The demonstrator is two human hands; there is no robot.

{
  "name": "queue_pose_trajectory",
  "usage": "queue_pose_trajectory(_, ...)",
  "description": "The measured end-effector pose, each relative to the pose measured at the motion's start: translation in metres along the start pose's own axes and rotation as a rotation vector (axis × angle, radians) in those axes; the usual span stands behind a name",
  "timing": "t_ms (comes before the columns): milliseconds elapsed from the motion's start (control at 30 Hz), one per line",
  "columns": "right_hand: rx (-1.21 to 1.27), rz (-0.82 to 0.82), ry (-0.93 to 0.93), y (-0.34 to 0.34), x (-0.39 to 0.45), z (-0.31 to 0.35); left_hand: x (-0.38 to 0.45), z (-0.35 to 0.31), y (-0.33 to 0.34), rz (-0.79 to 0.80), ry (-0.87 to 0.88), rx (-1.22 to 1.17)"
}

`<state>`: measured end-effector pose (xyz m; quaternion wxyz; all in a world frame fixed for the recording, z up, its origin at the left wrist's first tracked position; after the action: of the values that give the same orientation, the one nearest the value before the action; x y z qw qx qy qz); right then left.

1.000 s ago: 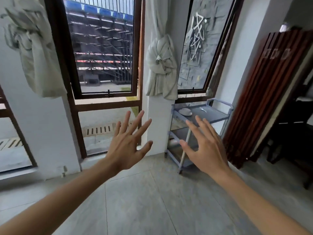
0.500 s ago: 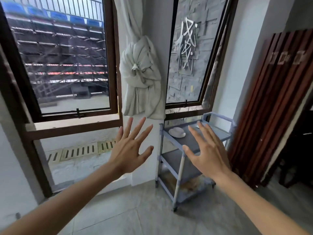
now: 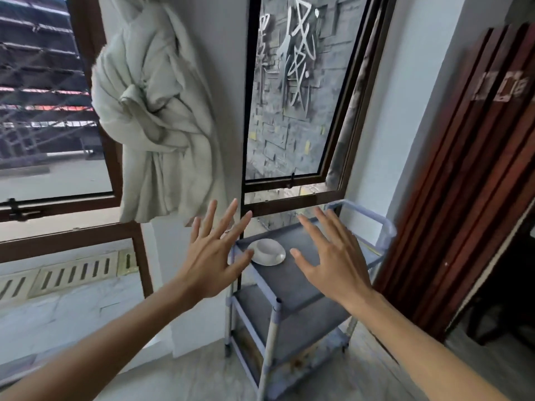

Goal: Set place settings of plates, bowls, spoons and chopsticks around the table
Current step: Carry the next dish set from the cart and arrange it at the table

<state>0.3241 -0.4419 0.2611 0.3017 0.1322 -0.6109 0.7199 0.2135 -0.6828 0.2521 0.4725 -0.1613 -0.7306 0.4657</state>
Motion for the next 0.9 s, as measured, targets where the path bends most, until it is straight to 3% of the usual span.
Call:
queue_pose_trajectory(267,-0.023,0.058,-0.056,0.074,0.133,-0.113,0.157,0.035,0.136,0.014,-0.024,-0.060)
queue_pose_trajectory(367,-0.015,0.088,0.000,0.105,0.170,-0.161,0.202,0.039,0.178,0.069,0.000,-0.070)
queue_pose_trajectory(700,0.032,0.526,0.279,0.279,0.222,-0.353,0.253,0.053,0.337,0.282,-0.304,-0.196)
queue_pose_trajectory(900,0.102,0.705,0.425,0.362,0.273,-0.485,0.332,0.033,0.461,0.421,-0.490,-0.246)
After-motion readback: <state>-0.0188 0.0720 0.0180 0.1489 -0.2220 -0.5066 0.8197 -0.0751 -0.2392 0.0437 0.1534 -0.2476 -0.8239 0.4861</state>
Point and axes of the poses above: each hand's wrist, its own x-axis towards the middle knuckle, its own y-axis out of the palm, z = x × y, the point moved 1 cm from there along x, towards the middle knuckle, and after that the axes turned 9 degrees about y, right-handed, at the moved point
